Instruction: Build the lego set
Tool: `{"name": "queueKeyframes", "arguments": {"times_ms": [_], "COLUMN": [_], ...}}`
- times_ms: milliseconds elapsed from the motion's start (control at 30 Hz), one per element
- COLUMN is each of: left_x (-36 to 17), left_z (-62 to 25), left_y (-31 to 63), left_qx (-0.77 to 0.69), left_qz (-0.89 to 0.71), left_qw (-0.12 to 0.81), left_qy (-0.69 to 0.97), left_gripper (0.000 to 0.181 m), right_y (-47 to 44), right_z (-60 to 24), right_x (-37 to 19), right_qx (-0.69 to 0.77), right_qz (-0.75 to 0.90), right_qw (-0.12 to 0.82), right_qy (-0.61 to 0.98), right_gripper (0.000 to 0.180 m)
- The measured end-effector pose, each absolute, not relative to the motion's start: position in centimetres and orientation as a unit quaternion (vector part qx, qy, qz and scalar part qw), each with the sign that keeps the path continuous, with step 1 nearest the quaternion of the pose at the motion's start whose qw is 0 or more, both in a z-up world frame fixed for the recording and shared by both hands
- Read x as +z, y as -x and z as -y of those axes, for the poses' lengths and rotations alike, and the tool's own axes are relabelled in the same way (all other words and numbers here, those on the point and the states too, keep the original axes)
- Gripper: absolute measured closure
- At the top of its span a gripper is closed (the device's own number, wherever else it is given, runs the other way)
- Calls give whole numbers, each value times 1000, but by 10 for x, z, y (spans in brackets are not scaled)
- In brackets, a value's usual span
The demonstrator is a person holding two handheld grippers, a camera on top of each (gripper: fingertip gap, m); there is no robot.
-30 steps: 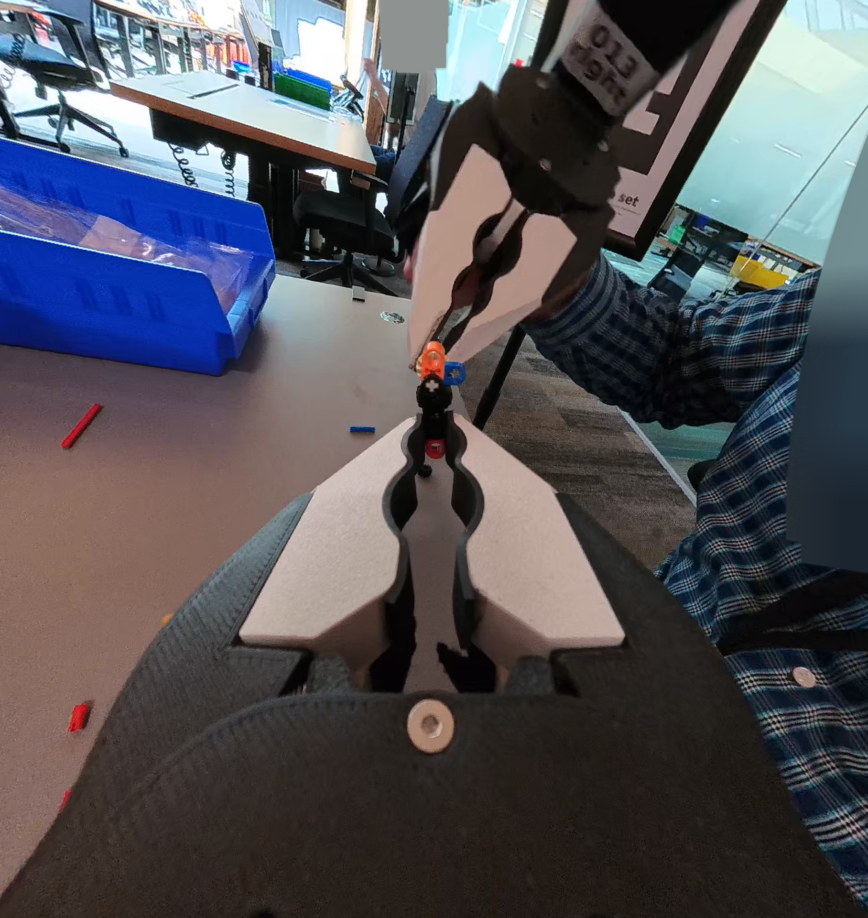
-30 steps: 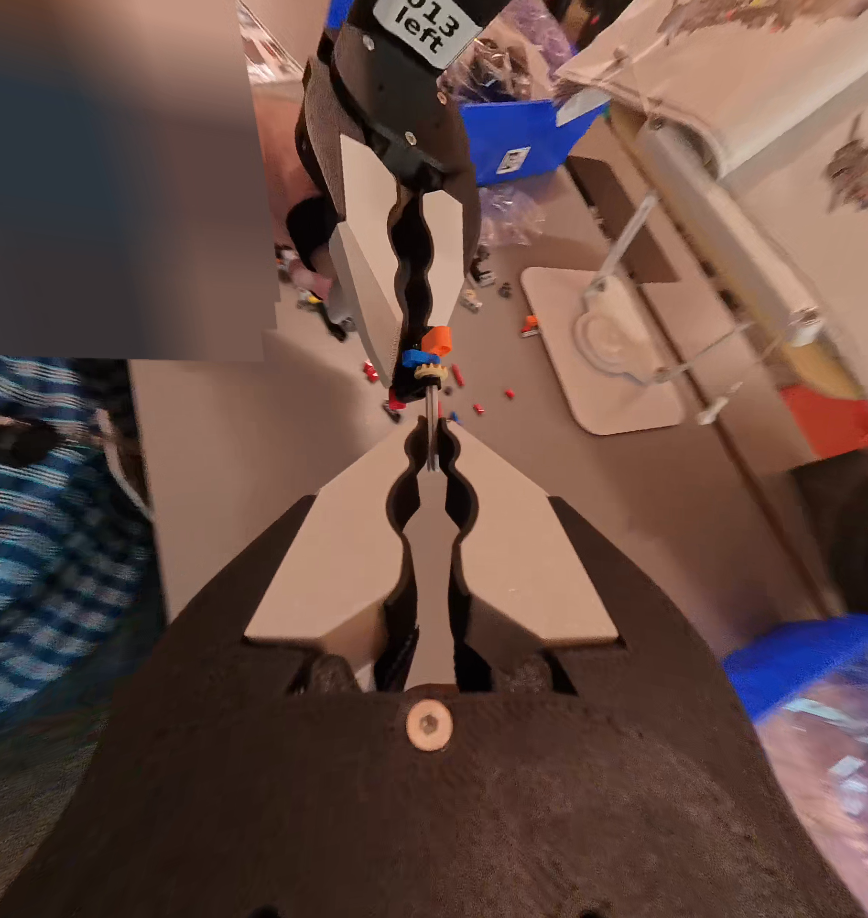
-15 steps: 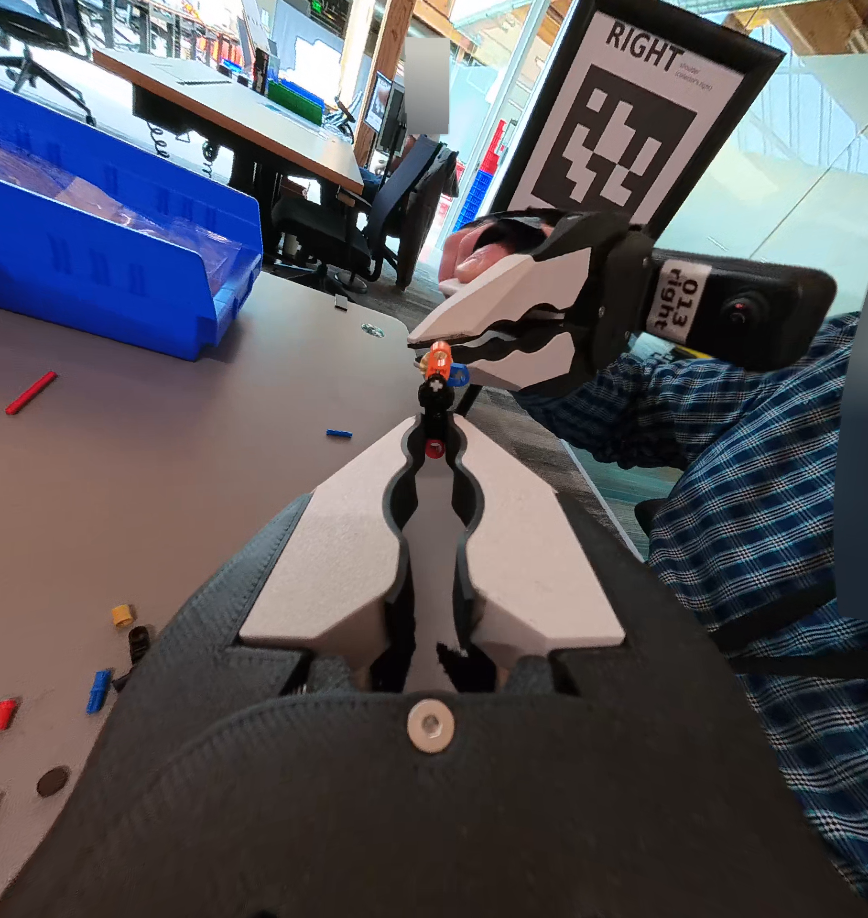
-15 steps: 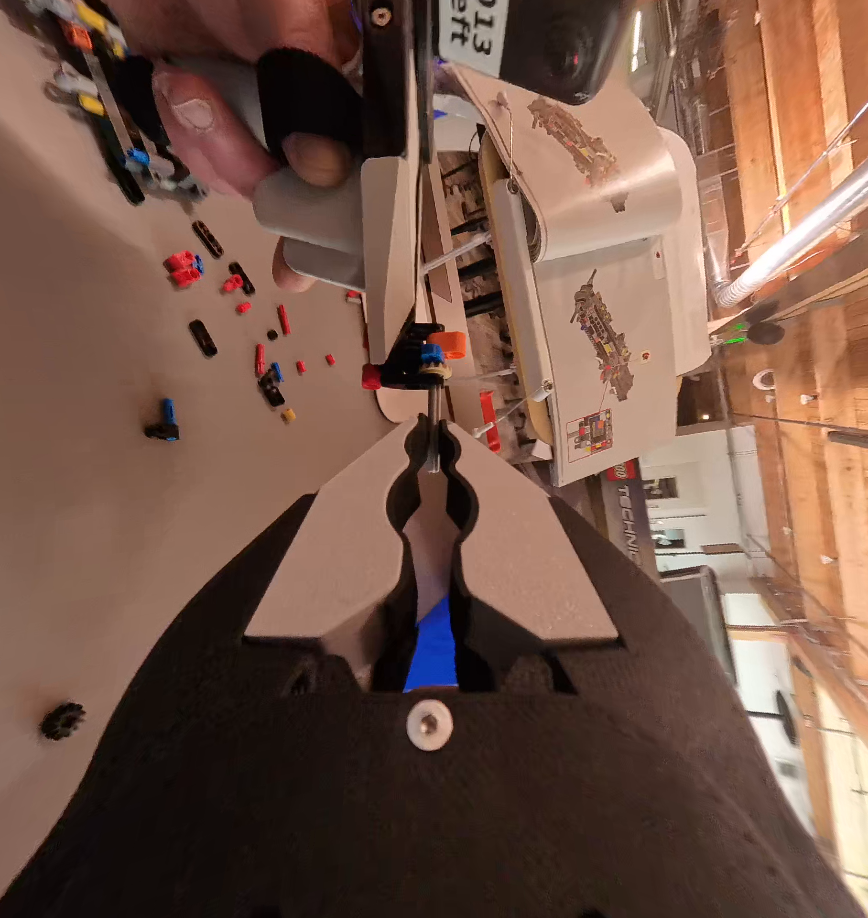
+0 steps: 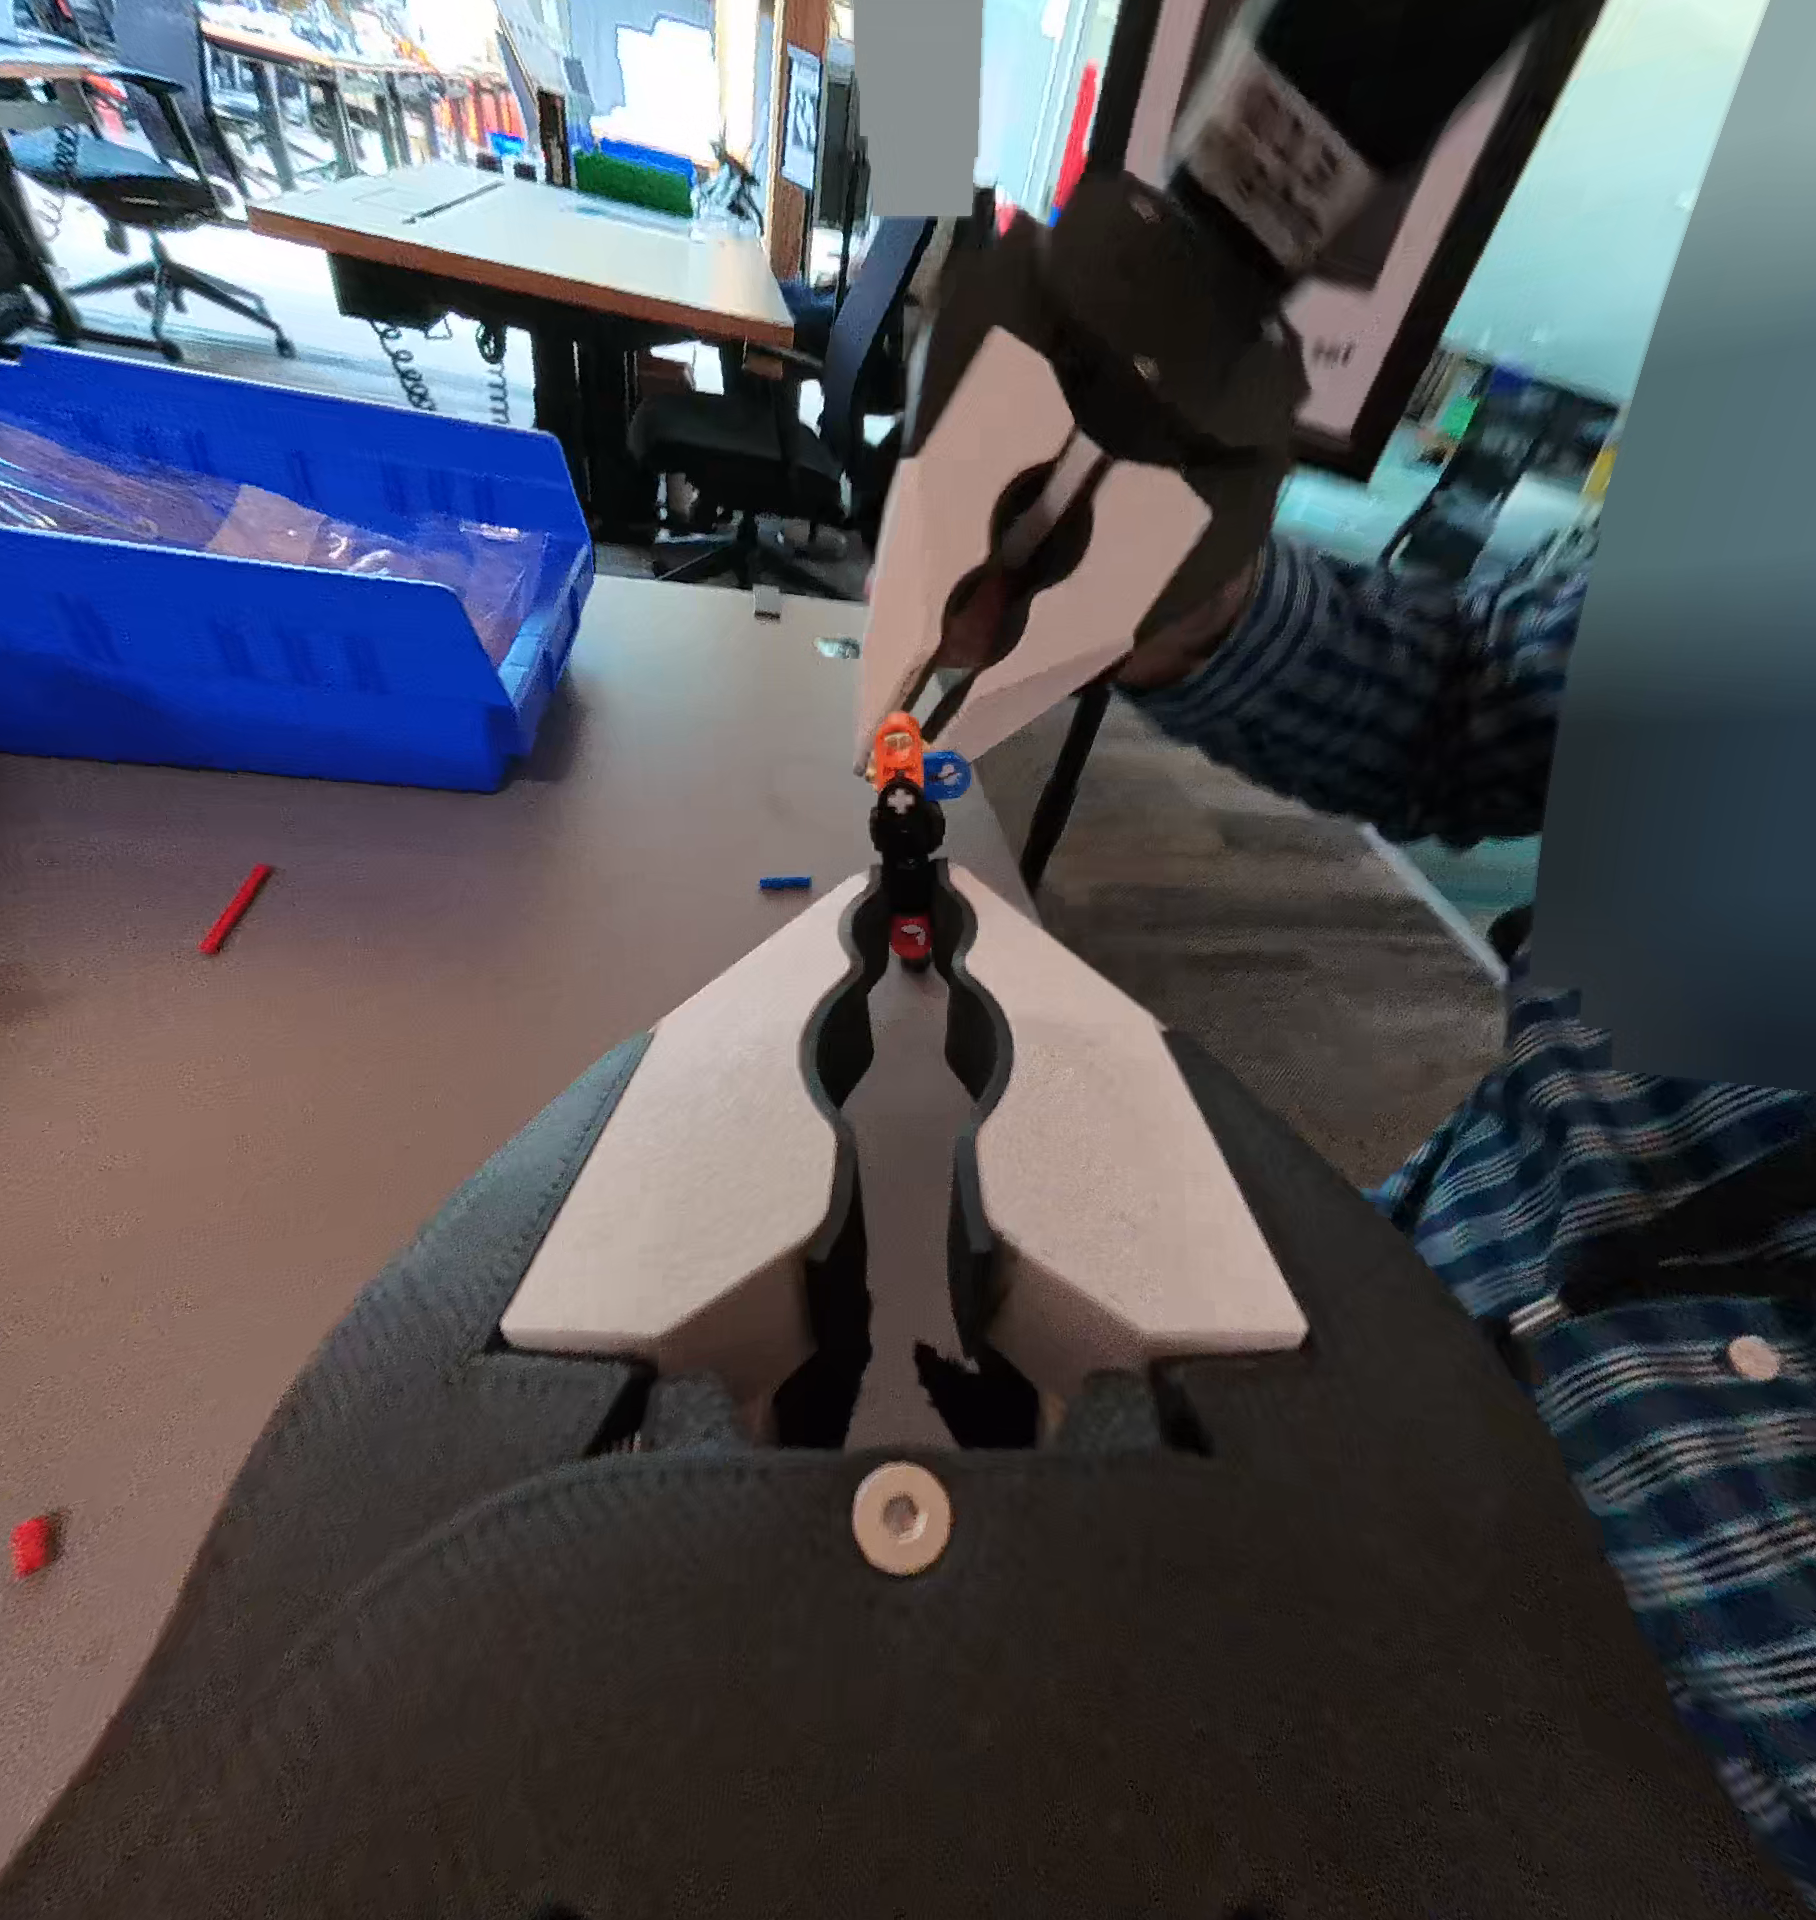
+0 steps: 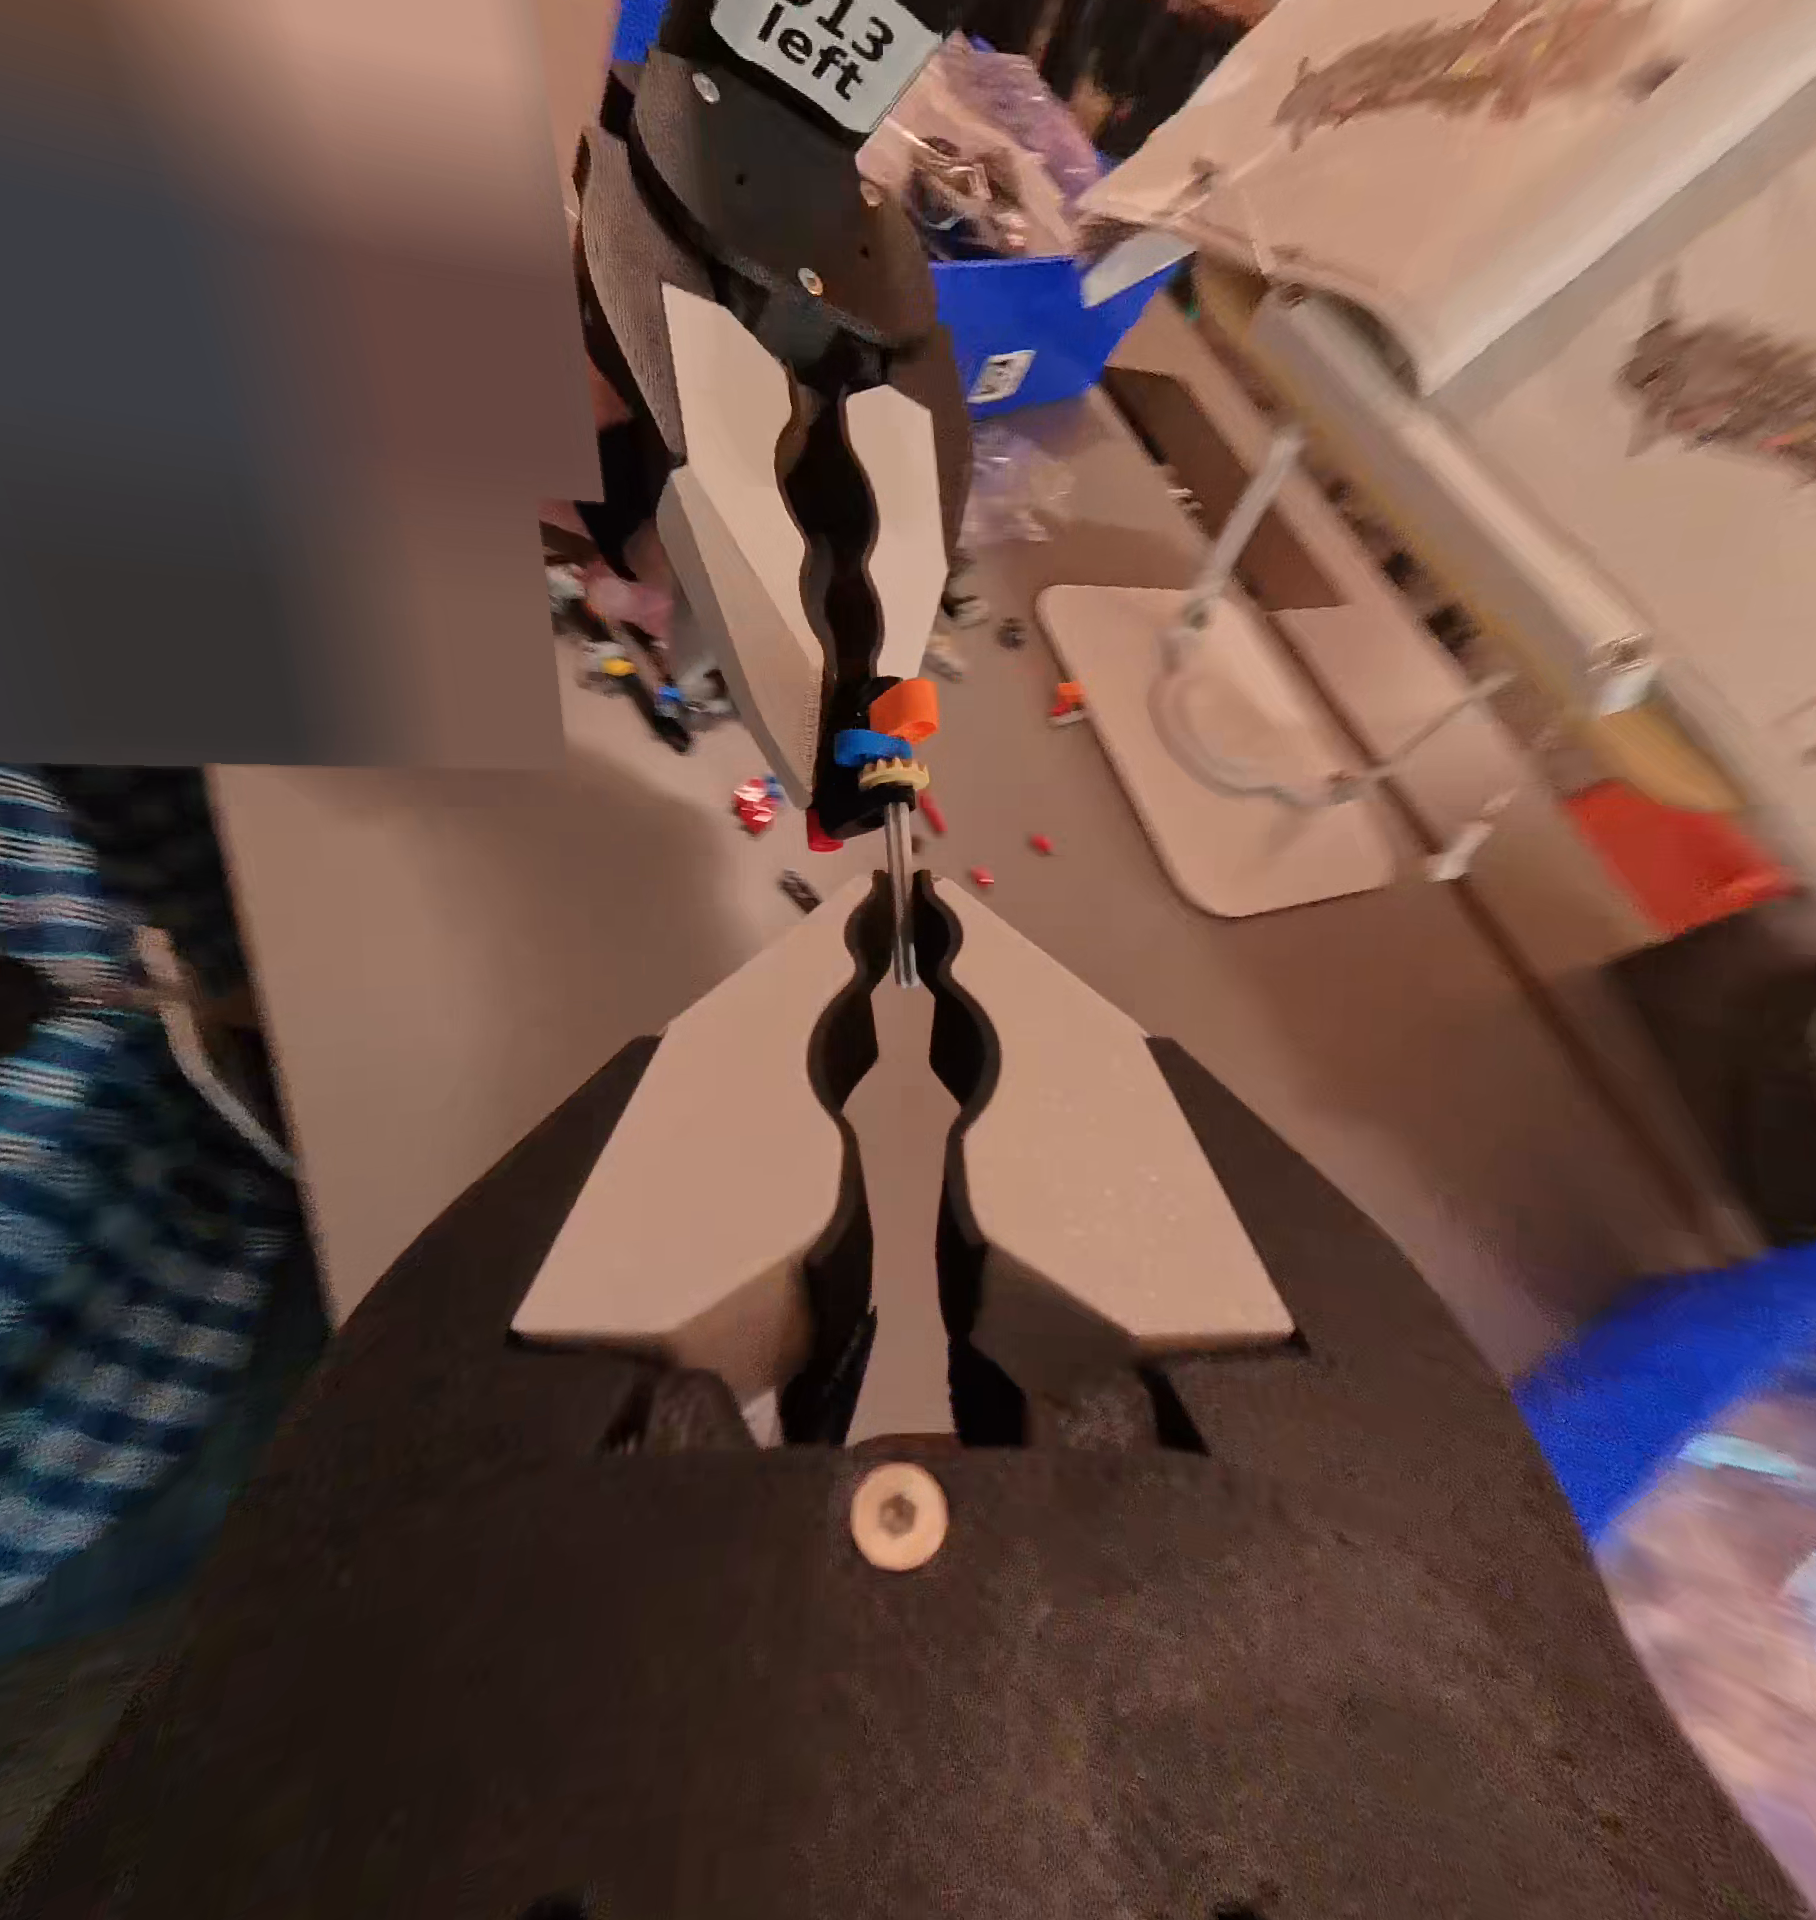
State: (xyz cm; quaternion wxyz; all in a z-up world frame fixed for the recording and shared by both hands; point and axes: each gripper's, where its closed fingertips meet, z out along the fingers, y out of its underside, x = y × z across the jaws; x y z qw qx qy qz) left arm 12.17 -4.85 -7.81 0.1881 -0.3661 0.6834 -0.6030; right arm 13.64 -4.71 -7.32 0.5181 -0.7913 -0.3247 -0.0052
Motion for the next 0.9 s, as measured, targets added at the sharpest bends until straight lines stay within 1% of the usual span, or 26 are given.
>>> {"name": "queueKeyframes", "arguments": {"times_ms": [100,200,267,367,433,533,567,733,900], "left_x": [-82,-85,-88,-94,-95,-99,-101,-117,-133], "left_z": [53,54,54,54,54,56,55,46,38], "left_y": [-114,-104,-100,-96,-93,-86,-84,-78,-75], "left_qx": [-565,-520,-505,-512,-519,-497,-491,-465,-414], "left_qz": [-725,-763,-772,-767,-762,-778,-783,-795,-798], "left_qw": [226,263,270,252,253,270,273,256,308], "left_qy": [323,281,276,293,293,272,266,294,312], "left_gripper": [175,174,174,174,174,174,174,172,158], "right_y": [-125,-112,-108,-105,-100,-91,-88,-82,-81], "right_z": [55,60,59,59,59,64,64,56,53], "right_x": [-78,-81,-85,-93,-96,-101,-102,-117,-133], "right_qx": [117,171,177,174,246,354,368,265,212], "right_qz": [301,296,293,288,255,222,217,252,277], "right_qw": [509,511,518,535,538,517,515,530,512], "right_qy": [798,789,784,775,764,747,743,766,785], "right_gripper": [179,179,178,179,179,178,178,179,179]}}
